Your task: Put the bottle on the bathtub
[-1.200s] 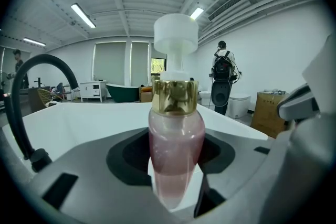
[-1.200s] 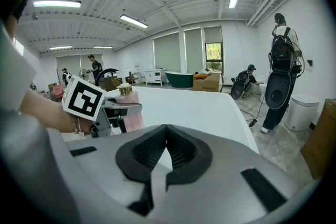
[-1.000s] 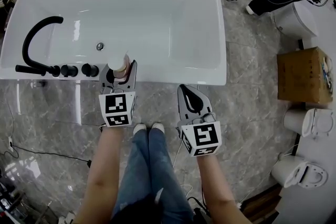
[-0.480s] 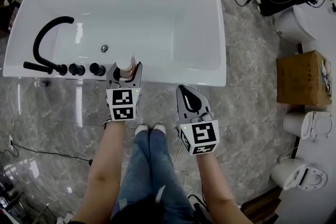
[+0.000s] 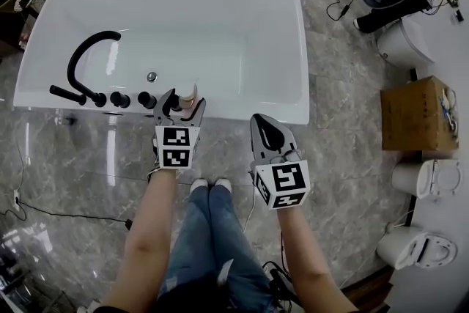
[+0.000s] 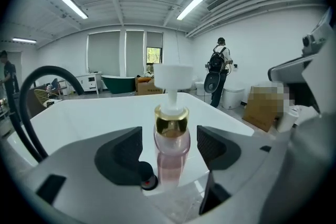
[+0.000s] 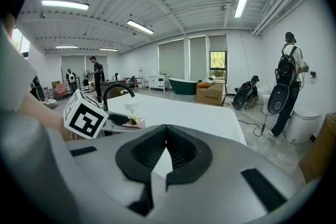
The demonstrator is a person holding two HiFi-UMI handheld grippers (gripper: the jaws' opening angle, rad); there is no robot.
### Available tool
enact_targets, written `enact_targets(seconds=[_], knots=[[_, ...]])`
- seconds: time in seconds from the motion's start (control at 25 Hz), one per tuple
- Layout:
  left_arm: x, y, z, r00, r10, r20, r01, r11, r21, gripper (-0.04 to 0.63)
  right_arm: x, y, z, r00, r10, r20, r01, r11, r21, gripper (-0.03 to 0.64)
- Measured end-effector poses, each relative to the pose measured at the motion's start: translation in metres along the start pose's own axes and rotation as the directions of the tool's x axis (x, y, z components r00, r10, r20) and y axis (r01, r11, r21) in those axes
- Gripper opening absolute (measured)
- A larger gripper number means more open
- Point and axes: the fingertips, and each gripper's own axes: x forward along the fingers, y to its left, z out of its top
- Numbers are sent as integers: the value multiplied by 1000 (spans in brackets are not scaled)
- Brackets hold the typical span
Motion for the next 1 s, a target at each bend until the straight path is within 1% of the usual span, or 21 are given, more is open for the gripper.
enact_targets(seconds=[0.24,0.36,0.64,0.8,1.0], knots=[[-32,0,38,999,-14,36,13,1000,24,316,-18,3,43,999,10,37,-8,998,-56,15],[-51,-1,58,998,-6,62,5,1000,20,316,-30,2,61,998,4,55,0,997,-75,15],[-100,-13,91,994,10,109,-11,1000,9,314,-68,9,90,996,7,87,0,996,-87,15],[-124,-17,109,989,12,146,-14,1000,14,314,-85,12,106,993,9,121,1,996,-88,15],[-157,-14,128,982,20,188,-27,999,33,314,-105,20,124,988,15,151,2,993,-116,15]])
